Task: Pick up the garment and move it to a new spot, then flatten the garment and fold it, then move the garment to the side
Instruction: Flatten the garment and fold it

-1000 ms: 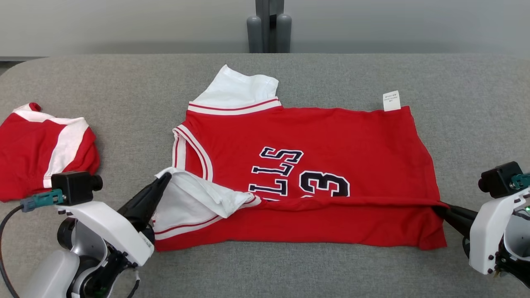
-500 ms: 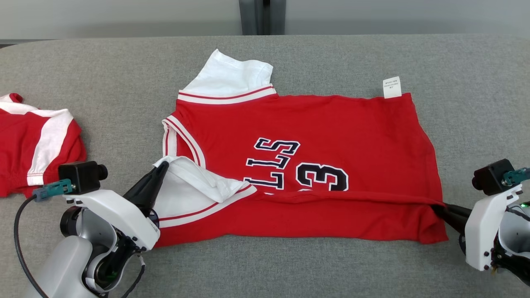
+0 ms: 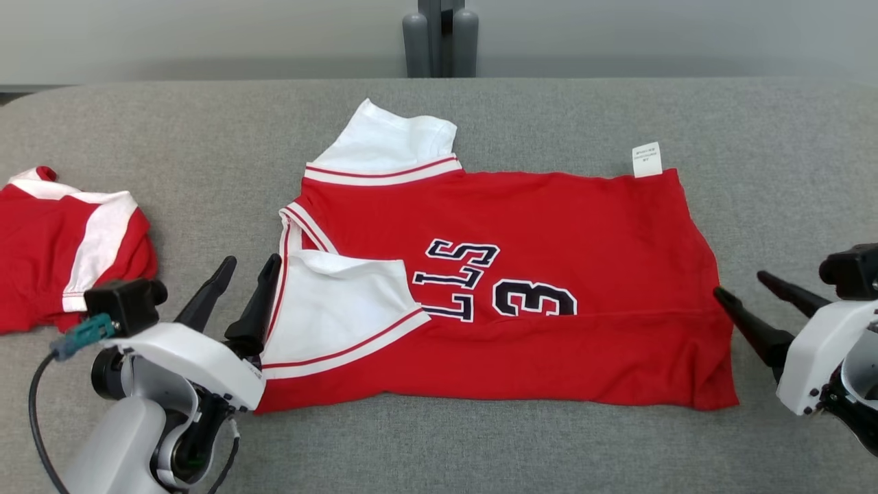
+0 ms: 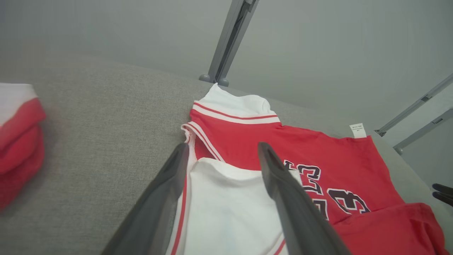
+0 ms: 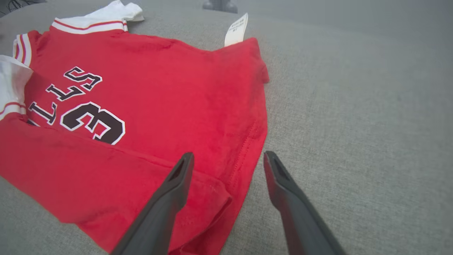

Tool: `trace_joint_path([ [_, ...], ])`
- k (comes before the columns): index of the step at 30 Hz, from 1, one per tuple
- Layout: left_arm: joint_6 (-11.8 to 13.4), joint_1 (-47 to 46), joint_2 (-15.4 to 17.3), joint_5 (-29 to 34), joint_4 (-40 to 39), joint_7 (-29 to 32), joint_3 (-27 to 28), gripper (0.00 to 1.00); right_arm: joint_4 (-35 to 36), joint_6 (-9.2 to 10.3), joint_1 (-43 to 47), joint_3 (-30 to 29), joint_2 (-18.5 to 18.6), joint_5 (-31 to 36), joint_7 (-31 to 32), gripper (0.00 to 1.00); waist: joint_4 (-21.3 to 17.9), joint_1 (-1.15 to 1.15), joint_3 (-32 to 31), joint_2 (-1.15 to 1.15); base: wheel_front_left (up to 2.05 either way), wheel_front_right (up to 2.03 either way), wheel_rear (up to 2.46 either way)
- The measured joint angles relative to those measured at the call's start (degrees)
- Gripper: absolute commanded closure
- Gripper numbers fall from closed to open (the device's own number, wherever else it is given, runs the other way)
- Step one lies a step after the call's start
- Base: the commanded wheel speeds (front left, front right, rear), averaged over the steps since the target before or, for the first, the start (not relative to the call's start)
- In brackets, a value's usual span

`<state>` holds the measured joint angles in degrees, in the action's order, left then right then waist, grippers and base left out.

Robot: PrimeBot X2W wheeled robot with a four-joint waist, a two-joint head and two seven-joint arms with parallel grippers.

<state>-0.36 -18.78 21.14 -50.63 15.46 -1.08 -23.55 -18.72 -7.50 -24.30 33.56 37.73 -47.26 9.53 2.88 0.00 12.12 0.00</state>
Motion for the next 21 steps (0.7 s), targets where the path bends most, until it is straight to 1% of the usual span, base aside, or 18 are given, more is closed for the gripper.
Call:
trace_joint_path([
  [3, 0.9, 1.6, -0.6, 0.8, -0.5, -3.5, 0.7, 0.00, -1.2, 0.00, 0.9, -2.7, -1.5, 2.8, -5.5, 0.00, 0.0, 0.00, -1.2, 0.00, 0.00, 0.00, 0.00],
  [6, 0.9, 3.4, -1.3, 0.5, -0.7, -7.0, 1.9, 0.00, -2.2, 0.00, 2.3, -5.9, -4.0, 5.0, -11.1, 0.00, -0.2, 0.00, -2.5, 0.00, 0.00, 0.00, 0.00],
  [10, 1.0, 5.5, -0.8, 2.7, 0.0, -11.2, 2.3, 0.00, -3.7, 0.00, 6.0, -9.4, -7.6, 7.6, -16.5, 0.00, -0.5, 0.00, -4.1, 0.00, 0.00, 0.00, 0.00],
  [12, 1.2, 6.8, -1.7, 3.2, 0.1, -12.6, 2.9, 0.00, -4.2, 0.00, 8.2, -10.8, -9.6, 8.3, -18.0, 0.00, -0.7, 0.00, -5.0, 0.00, 0.00, 0.00, 0.00],
  [16, 1.5, 9.2, -2.5, 6.5, 0.1, -13.7, 4.3, 0.00, -4.7, 0.00, 12.5, -12.7, -13.0, 8.7, -19.2, 0.00, -1.0, 0.00, -6.8, 0.00, 0.00, 0.00, 0.00],
  [19, 1.4, 11.4, -4.3, 9.9, -1.0, -13.8, 6.0, 0.00, -5.0, 0.00, 14.8, -13.6, -14.3, 10.6, -19.9, 0.00, -1.1, 0.00, -8.2, 0.00, 0.00, 0.00, 0.00],
  [21, 0.8, 12.8, -5.8, 12.5, -2.2, -13.9, 7.7, 0.00, -5.4, 0.00, 15.8, -14.1, -15.0, 12.2, -20.5, 0.00, -1.2, 0.00, -8.9, 0.00, 0.00, 0.00, 0.00],
])
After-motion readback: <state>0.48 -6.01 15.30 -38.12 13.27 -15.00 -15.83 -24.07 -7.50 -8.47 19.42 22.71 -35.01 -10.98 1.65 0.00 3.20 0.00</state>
